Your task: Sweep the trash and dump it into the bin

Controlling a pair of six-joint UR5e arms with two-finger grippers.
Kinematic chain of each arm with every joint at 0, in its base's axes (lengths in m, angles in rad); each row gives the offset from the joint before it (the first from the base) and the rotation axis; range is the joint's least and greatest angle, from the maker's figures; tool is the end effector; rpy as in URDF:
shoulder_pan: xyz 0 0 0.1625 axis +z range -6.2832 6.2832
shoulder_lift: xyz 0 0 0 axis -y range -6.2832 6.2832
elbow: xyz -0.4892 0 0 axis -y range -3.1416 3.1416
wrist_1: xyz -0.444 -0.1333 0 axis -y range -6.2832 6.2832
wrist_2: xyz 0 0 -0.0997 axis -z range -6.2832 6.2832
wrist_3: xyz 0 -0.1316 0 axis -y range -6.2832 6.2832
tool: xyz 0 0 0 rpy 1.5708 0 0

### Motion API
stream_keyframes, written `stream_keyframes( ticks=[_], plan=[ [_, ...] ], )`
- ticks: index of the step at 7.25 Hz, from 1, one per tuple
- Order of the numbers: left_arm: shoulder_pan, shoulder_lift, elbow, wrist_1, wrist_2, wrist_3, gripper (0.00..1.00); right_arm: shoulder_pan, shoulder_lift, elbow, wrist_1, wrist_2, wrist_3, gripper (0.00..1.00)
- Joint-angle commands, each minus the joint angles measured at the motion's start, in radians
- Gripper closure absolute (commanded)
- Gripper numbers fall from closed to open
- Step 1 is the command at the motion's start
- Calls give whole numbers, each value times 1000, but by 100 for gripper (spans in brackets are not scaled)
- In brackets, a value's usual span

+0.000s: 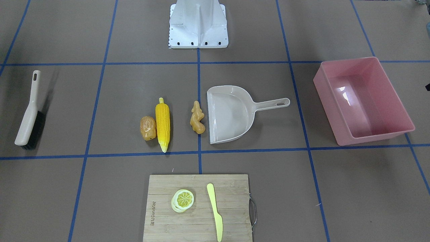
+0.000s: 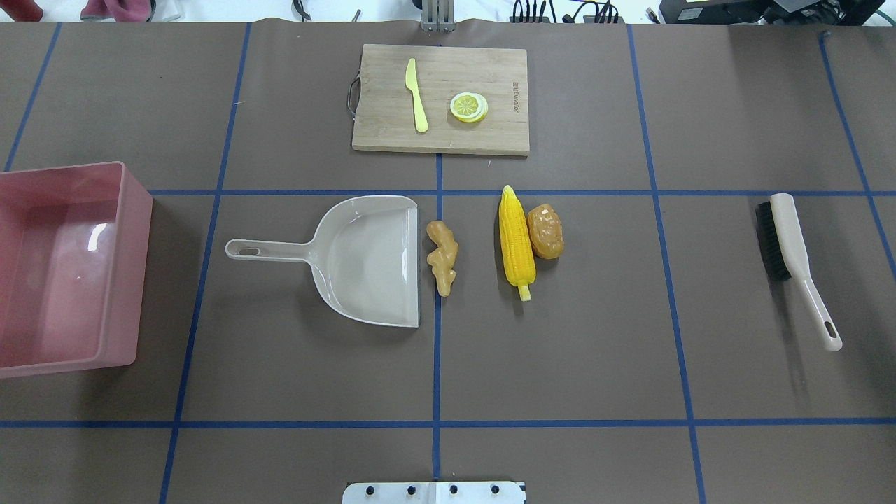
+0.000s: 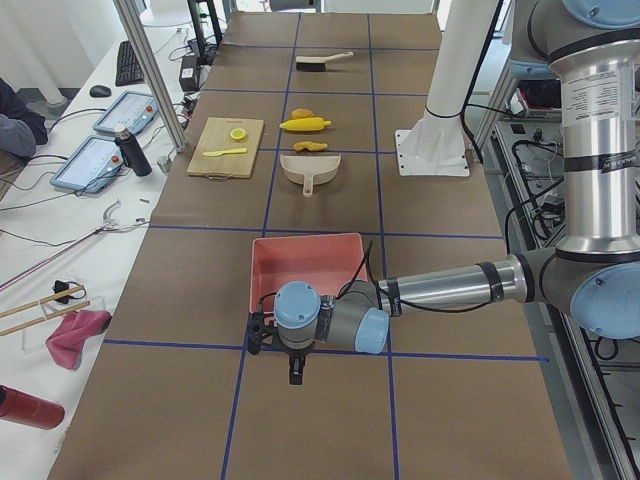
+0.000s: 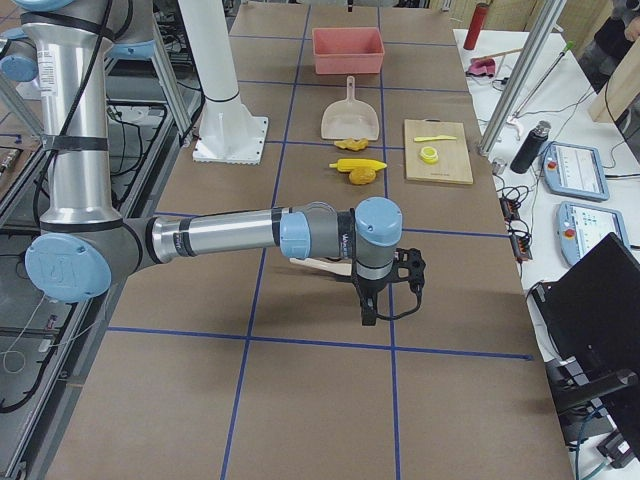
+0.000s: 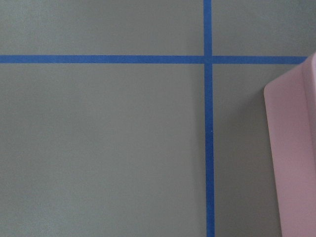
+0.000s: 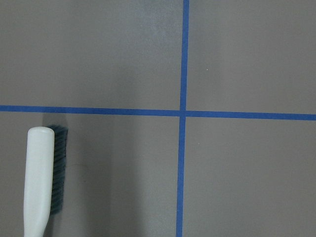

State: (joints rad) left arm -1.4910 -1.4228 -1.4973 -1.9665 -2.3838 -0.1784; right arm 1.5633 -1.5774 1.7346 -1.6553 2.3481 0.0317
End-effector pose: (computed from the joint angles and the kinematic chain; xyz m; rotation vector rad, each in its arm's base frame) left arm 0.0003 -0.4764 0.8157 0.0587 0.8252 -0.0221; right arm 0.0369 -0.5418 0.6685 0.0538 -0.7781 -0.0053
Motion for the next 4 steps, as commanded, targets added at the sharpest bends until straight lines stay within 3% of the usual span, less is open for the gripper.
stream_keyframes(
  ticks=[1,4],
  plan=[
    [0,7,-3,0,-2,-1,2,0,3,-3,-1,2,-1,0],
    [8,-16,-8,0,-2,-7,2,0,0,-6,0,2,1,0]
  ],
)
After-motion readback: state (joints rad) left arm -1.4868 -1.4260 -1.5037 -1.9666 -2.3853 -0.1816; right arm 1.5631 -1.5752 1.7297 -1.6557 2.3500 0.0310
